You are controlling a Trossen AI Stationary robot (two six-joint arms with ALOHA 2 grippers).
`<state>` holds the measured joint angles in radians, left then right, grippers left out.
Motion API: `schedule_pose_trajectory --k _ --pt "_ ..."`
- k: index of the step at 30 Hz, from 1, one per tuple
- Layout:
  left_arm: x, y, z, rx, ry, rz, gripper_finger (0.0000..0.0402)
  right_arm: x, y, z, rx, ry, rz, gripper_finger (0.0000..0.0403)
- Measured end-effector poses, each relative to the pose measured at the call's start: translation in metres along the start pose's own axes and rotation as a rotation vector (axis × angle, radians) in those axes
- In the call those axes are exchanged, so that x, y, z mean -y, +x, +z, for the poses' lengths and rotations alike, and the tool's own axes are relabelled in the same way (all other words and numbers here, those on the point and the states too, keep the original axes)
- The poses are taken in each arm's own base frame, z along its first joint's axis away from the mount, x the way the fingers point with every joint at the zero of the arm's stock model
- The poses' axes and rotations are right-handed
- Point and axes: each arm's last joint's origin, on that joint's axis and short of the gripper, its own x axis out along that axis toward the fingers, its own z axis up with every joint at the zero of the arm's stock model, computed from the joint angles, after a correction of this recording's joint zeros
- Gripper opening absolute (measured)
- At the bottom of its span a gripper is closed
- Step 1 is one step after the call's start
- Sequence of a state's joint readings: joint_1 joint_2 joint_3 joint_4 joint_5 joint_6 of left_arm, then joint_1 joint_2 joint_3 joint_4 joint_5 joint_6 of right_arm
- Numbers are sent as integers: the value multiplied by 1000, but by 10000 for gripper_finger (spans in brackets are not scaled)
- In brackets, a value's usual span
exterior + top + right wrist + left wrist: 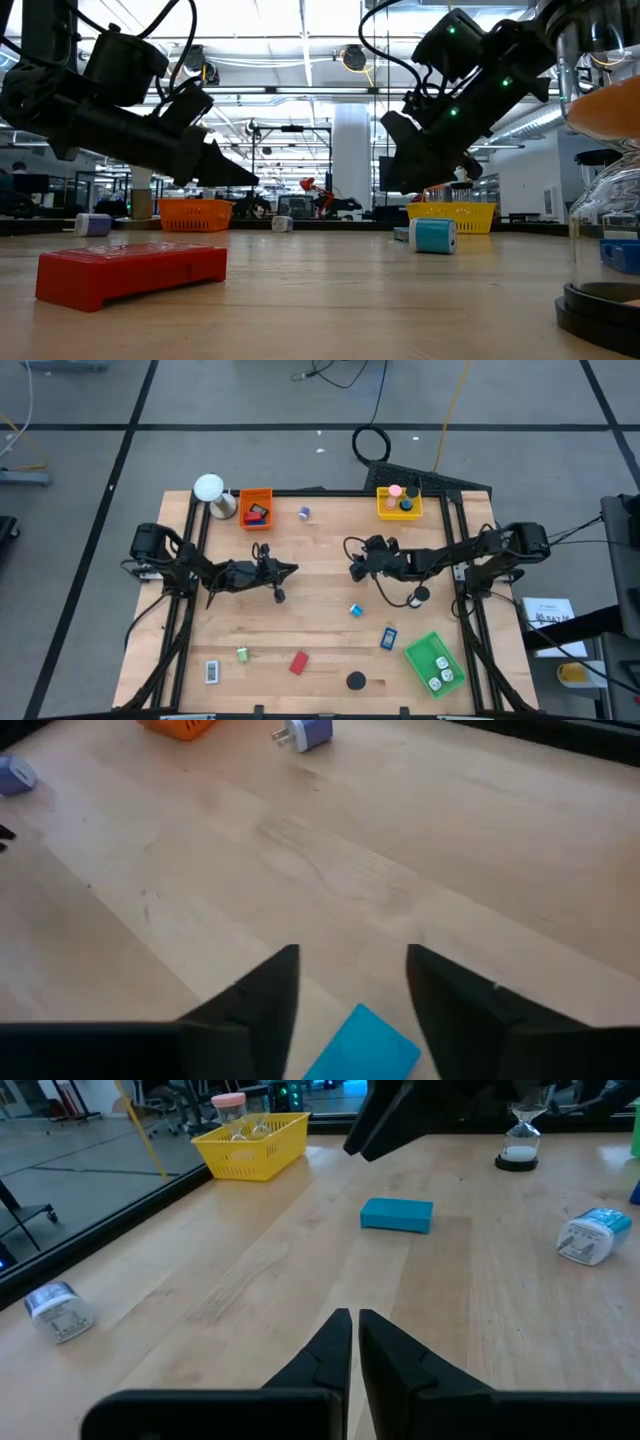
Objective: Pick & Place Office items
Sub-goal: Put the light blue digital clock into the orange bin
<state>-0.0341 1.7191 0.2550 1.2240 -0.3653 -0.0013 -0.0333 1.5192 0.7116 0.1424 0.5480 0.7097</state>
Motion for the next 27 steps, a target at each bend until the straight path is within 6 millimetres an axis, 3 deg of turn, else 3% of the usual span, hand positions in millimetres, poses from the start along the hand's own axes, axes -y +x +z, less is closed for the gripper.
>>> schedule_pose_trajectory --k 6,14,20,27 --pt "0 0 0 0 0 0 28 -8 4 4 2 26 24 247" --pt "0 0 -1 -6 2 0 28 -32 34 15 -114 -114 25 259" --pt "0 0 -2 -19 7 0 28 -32 24 25 -183 -108 -39 271" --pt "0 0 -2 -24 8 0 28 -28 24 19 -203 -53 -57 302"
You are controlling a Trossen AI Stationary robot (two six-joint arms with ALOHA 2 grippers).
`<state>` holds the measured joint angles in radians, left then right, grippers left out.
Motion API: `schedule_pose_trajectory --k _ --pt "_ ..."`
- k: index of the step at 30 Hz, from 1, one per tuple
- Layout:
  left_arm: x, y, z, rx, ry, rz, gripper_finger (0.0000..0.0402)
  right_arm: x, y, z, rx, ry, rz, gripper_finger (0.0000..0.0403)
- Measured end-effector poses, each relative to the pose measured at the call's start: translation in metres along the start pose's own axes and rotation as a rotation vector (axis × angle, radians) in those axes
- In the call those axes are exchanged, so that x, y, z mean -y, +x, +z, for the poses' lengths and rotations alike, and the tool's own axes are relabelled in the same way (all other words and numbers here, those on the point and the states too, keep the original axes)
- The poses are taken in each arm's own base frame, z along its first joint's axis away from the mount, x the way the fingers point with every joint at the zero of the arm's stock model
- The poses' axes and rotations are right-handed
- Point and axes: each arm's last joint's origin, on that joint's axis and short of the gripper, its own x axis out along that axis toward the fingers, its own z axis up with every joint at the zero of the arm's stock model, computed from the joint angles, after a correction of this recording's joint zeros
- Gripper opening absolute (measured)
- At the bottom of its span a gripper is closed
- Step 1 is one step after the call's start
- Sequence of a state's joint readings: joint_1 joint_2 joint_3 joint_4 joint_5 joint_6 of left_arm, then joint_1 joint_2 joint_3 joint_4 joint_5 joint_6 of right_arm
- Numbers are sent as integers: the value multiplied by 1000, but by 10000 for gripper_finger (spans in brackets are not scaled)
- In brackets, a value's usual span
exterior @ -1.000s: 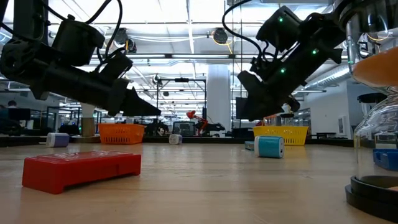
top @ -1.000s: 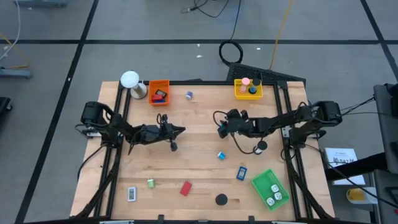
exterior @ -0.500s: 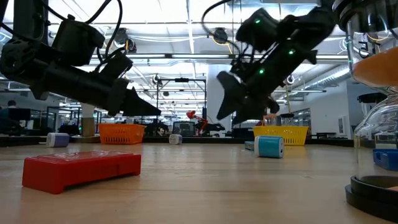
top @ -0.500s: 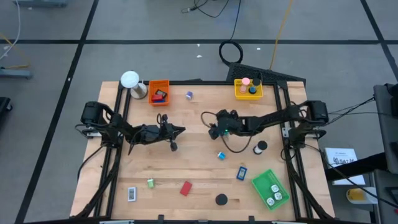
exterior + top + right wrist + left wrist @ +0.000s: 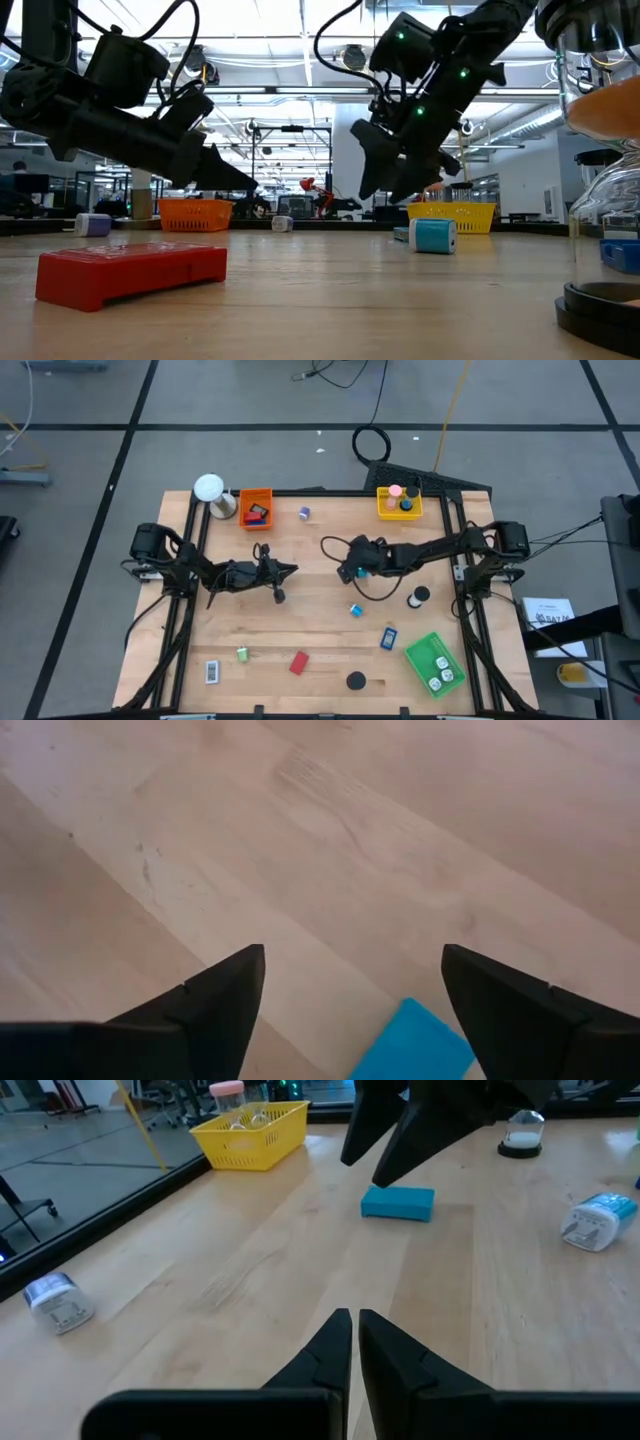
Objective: Pick & Place Office items
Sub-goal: Put the light blue digital clock into the orange bin
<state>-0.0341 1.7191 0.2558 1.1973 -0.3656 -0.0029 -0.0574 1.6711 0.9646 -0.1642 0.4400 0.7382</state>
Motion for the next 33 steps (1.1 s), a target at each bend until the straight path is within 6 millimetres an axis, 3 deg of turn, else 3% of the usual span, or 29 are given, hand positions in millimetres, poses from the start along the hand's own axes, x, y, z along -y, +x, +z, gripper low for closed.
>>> schedule_pose_trajectory --k 11,20,33 --pt "0 0 -2 -23 6 0 28 12 -7 -15 -115 71 -112 301" --pt "0 0 -2 -23 7 1 28 2 -11 -28 -131 61 -95 289" --pt "0 0 -3 -26 8 1 28 2 10 -40 -207 25 -115 256"
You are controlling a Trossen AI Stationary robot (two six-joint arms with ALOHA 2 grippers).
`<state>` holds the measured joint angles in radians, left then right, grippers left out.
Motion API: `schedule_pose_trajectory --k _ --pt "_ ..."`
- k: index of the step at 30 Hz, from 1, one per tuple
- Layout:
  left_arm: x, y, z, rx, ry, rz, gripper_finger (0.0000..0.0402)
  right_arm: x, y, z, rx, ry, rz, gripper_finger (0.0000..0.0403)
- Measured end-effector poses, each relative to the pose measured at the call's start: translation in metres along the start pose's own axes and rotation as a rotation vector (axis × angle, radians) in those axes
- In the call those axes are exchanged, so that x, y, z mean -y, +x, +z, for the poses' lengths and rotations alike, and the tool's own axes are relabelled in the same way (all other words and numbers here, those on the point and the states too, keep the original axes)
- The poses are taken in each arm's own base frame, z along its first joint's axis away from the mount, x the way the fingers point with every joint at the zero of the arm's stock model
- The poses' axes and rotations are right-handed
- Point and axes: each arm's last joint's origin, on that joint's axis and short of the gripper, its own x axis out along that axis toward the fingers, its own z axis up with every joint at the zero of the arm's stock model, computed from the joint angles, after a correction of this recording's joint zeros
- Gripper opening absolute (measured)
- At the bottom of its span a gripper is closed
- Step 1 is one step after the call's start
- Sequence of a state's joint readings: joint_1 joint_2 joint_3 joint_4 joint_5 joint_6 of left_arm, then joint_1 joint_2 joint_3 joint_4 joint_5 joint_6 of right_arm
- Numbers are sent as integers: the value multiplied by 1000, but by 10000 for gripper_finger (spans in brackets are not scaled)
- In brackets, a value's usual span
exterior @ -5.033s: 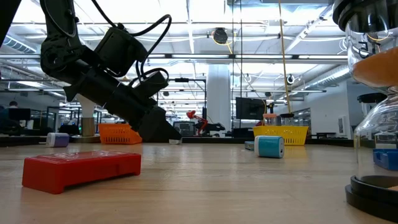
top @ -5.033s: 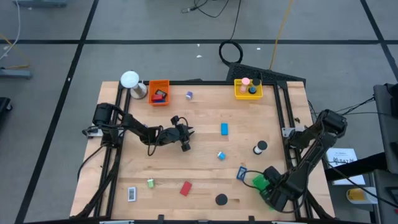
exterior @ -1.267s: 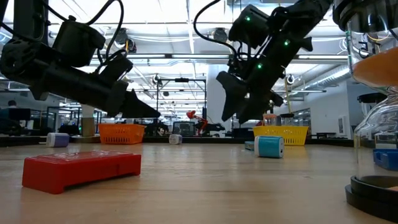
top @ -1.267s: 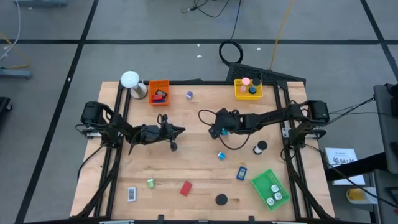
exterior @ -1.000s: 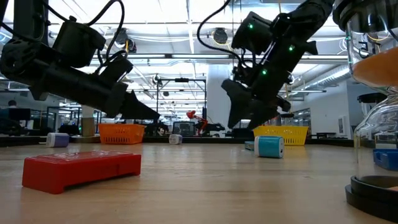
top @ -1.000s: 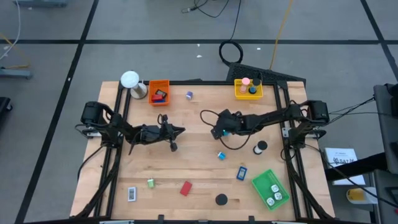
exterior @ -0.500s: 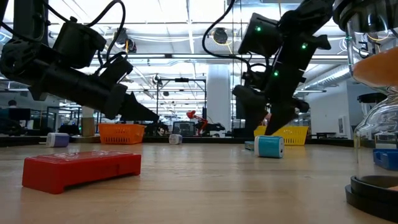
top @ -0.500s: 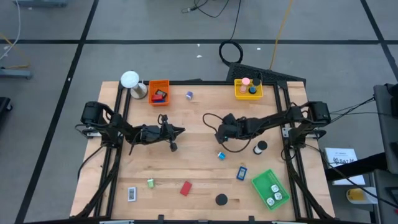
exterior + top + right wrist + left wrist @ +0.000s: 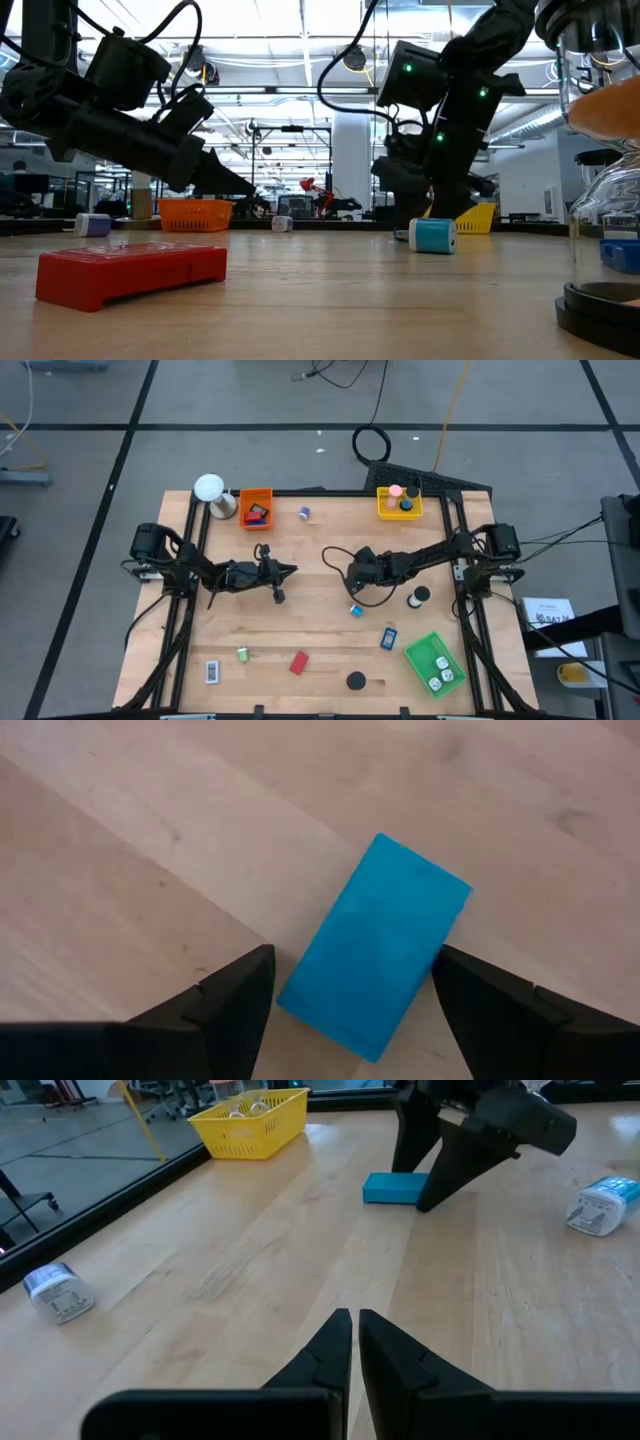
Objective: Pick & Place Office items
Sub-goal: Put the light blue digital clock into the orange bin
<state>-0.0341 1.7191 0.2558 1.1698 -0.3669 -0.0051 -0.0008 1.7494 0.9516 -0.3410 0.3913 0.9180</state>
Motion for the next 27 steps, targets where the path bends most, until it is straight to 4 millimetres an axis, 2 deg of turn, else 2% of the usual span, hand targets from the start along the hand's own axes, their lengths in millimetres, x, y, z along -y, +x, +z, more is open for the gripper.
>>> schedule_pose_trajectory --k 10,19,23,27 --pt "0 0 0 -1 -20 0 28 1 0 0 -7 -103 -6 154" --pt "-4 0 -5 -45 -19 126 28 -1 -15 8 51 -153 53 169" --pt "-4 0 -5 -47 -19 134 28 -9 -14 26 149 -190 185 157" --pt "-5 -4 -9 -64 -12 135 28 -17 -1 44 223 -264 326 154"
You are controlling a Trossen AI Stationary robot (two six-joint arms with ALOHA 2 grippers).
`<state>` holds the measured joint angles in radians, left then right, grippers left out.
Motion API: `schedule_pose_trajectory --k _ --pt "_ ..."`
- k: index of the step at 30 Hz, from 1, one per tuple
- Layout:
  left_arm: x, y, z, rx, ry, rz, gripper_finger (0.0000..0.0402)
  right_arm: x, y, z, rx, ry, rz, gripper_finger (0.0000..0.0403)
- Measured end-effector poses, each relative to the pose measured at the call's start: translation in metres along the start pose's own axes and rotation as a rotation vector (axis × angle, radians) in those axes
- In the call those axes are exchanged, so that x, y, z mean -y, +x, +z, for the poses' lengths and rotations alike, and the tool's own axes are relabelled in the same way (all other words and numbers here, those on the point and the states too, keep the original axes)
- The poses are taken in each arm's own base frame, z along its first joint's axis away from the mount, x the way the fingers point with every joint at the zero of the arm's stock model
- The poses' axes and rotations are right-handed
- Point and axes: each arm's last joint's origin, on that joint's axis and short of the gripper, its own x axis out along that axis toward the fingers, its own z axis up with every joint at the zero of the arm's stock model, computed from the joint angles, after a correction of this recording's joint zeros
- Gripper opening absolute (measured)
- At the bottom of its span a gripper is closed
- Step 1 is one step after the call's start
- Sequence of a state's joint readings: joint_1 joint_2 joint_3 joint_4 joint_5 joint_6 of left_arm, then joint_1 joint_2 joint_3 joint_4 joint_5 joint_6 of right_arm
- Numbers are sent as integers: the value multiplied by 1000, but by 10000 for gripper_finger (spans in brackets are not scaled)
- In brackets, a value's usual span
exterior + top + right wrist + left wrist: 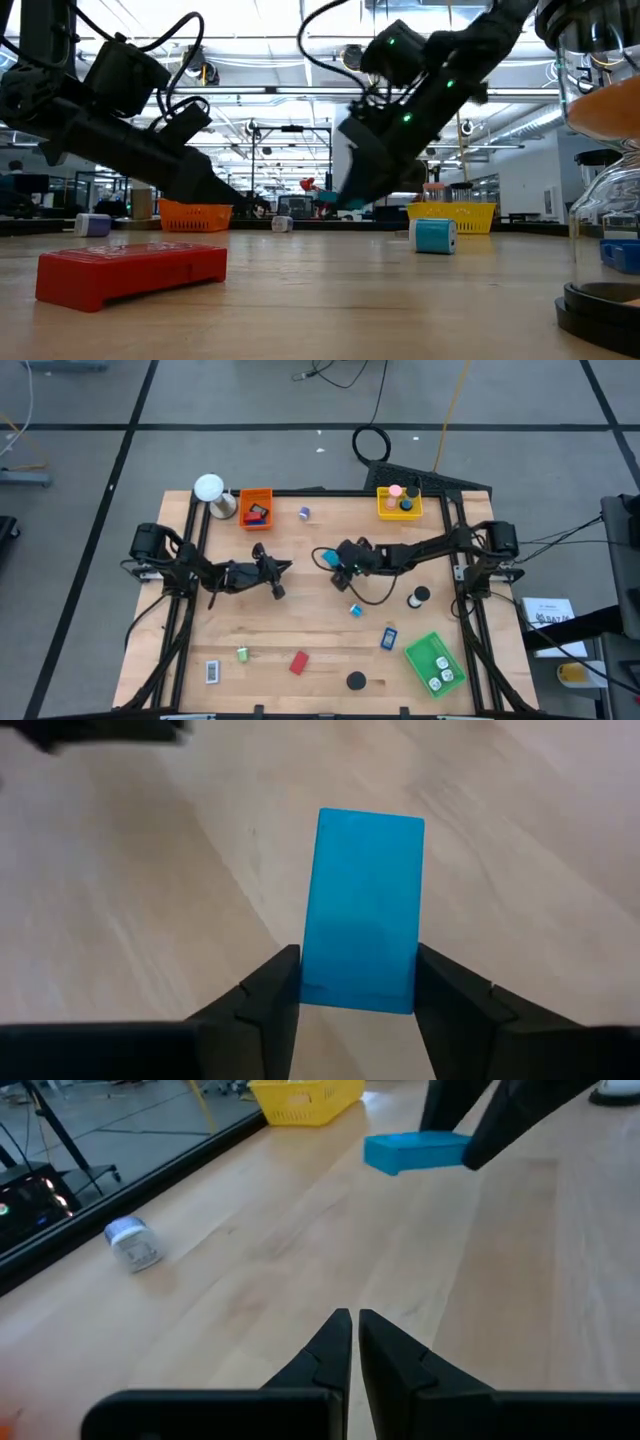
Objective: Pick & Place Office items
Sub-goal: Put the light blue digital clock into the orange bin
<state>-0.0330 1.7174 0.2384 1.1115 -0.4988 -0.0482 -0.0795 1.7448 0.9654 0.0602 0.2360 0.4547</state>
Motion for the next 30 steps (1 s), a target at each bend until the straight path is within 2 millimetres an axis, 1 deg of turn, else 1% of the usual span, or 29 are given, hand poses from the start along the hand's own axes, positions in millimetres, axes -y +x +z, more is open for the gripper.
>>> schedule_pose_trajectory --k 2,4,6,10,12,14,16,21,25,30 --pt "-3 -5 -1 1 -1 7 28 3 6 5 -27 -55 18 154" --pt "-8 -13 1 23 -18 27 28 0 18 17 -19 -92 47 158" --pt "-12 -21 0 31 -35 31 28 -2 29 23 -58 -151 39 162" --pt "-21 -38 3 83 -81 29 28 -15 60 36 -111 -310 79 162" --pt "-25 -44 -1 74 -81 30 28 -23 73 46 -100 -366 113 159" --pt "-28 -49 -3 81 -87 28 28 -28 82 53 -90 -405 143 159" --pt "-30 -53 -6 82 -91 28 28 -32 90 56 -93 -441 163 161" --pt "-30 -53 -5 79 -92 29 28 -33 99 58 -71 -489 192 164" --pt "-29 -52 -4 81 -92 29 28 -31 99 58 -82 -485 188 166" --pt "-29 -52 -5 77 -110 26 28 -32 97 58 -78 -488 183 194"
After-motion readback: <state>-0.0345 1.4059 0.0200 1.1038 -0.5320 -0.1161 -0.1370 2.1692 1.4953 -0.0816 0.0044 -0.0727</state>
